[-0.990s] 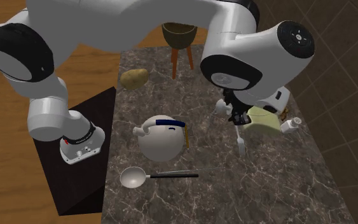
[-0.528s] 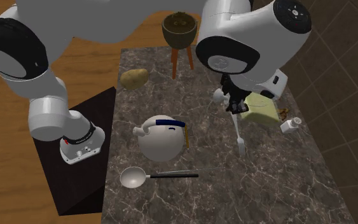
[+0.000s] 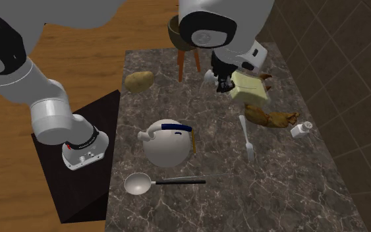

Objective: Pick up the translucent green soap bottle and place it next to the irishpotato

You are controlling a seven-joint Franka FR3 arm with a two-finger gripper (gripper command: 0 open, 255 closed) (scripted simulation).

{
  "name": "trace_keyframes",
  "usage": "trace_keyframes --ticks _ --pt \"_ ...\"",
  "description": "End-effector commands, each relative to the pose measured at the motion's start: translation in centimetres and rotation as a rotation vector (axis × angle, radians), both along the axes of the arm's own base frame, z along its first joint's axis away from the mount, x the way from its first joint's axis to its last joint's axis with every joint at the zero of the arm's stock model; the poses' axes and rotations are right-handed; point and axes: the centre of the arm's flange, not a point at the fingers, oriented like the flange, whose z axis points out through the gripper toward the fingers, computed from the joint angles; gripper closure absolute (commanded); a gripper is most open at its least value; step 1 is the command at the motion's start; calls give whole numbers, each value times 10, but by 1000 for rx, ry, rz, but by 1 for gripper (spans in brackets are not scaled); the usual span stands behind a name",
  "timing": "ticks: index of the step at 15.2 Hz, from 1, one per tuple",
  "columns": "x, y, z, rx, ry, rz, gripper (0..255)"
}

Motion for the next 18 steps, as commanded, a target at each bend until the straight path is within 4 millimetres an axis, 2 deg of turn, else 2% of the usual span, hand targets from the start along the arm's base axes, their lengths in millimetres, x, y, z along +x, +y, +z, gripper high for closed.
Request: trace_keyframes --ticks 1,18 --pt "4 26 1 -1 0 -1 255" --pt "43 247 2 -1 0 -1 255"
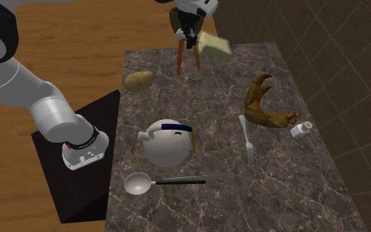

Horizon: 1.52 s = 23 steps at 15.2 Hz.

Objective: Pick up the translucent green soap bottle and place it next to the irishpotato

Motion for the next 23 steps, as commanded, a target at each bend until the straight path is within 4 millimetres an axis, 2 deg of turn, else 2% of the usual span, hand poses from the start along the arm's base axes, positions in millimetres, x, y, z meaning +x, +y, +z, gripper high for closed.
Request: trace_keyframes --ticks 1,13,23 --pt "4 26 -3 0 2 0 255" --pt "31 179 -3 0 2 0 255" --pt "31 179 -55 0 2 0 255"
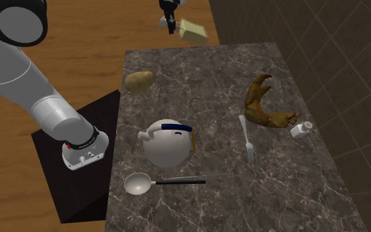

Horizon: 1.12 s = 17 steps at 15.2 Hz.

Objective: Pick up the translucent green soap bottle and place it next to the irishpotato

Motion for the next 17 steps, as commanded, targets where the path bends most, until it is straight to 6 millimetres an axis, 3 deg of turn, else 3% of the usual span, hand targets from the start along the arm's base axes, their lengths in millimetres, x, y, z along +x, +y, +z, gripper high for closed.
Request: trace_keyframes --ticks 1,17 --pt "0 0 -10 0 -1 0 255" --pt "0 0 -94 0 -1 0 255"
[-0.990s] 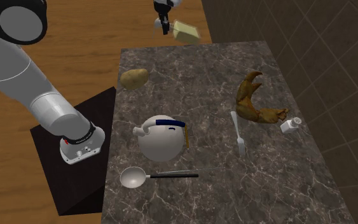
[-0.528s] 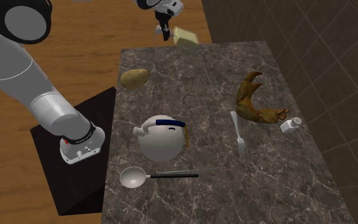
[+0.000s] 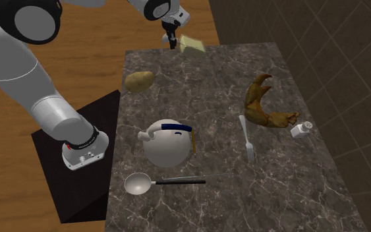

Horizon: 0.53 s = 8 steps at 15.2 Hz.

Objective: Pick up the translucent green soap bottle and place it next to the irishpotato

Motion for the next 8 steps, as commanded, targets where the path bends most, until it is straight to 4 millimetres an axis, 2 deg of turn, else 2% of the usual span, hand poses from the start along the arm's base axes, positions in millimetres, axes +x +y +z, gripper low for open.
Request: trace_keyframes --ticks 1,4,8 --pt "0 -1 -10 0 -1 0 255" --pt "0 -1 -29 0 -1 0 255" --pt "0 -1 -29 0 -1 0 255"
